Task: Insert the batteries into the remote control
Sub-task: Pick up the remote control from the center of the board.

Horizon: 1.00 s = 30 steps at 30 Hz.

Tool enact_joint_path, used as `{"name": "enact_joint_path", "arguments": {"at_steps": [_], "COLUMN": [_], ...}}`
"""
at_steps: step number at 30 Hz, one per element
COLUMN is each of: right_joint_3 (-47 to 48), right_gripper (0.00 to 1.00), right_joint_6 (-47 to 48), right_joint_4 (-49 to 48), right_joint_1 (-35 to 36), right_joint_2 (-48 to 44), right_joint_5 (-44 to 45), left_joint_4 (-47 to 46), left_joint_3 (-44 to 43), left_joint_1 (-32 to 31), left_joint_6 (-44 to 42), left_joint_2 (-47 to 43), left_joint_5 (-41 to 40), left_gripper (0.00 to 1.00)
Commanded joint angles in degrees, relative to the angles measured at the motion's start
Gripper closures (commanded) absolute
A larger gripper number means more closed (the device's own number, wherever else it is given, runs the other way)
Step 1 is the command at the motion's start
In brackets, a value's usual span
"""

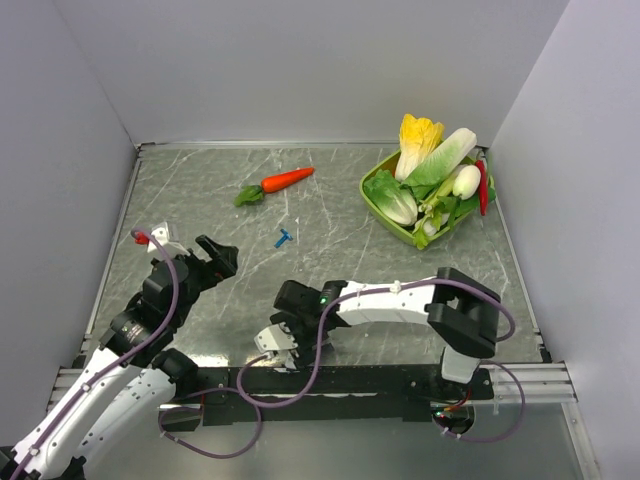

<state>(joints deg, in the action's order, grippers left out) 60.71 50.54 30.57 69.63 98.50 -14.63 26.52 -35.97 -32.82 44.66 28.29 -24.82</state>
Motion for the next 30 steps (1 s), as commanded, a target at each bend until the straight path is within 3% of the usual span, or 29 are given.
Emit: {"name": "enact_joint_path", "arguments": {"at_steps": [1, 8, 11, 14, 15, 18, 20, 23, 27, 30], "right_joint_3": [4.8, 11.6, 10.8, 7.2, 5.1, 0.7, -1.6, -6.8, -13.5, -17.1], "right_gripper": [0.11, 0.25, 0.43, 0.69, 0.82, 0.94, 1.0, 1.0, 1.0, 1.0], "right_joint_6": [2.5, -4.1, -8.2, -12.4, -13.4, -18.8, -24.0, -32.4, -45.2, -54.3], "right_joint_4": [-0.3, 4.1, 2.9, -0.3, -1.2, -6.9, -13.1, -20.5, -35.4, -41.4], "right_joint_1": [0.3, -2.6, -4.7, -8.1, -10.2, -13.8, -17.2, -20.1, -20.8, -20.6], "right_joint_2": [5.0, 11.3, 10.9, 7.9, 5.7, 0.1, -2.8, -9.0, -17.1, -20.7], "right_joint_5": [-2.8, -6.8, -6.6, -7.2, -7.9, -12.7, -14.4, -14.1, -5.1, 0.9], "left_joint_4": [-0.5, -1.1, -1.1, -1.7, -2.4, -5.7, -8.7, -13.1, -18.8, -26.0], "left_joint_3": [-1.8, -1.7, -1.7, -1.3, -1.0, 0.3, 1.4, 2.9, 4.3, 5.8], "left_joint_1": [0.0, 0.0, 0.0, 0.0, 0.0, 0.0, 0.0, 0.0, 0.0, 0.0], "left_joint_6": [-0.7, -1.0, -1.1, -1.3, -1.9, -2.7, -3.0, -2.9, 0.9, 5.1], "left_joint_2": [0.4, 1.1, 1.2, 1.1, 1.1, 1.6, 2.1, 3.3, 7.0, 10.7], "left_joint_5": [-0.1, 1.3, 1.7, 2.6, 3.3, 7.1, 10.7, 16.5, 24.1, 30.3], "left_gripper": [0.01, 0.01, 0.01, 0.01, 0.01, 0.01, 0.0, 0.01, 0.01, 0.01]}}
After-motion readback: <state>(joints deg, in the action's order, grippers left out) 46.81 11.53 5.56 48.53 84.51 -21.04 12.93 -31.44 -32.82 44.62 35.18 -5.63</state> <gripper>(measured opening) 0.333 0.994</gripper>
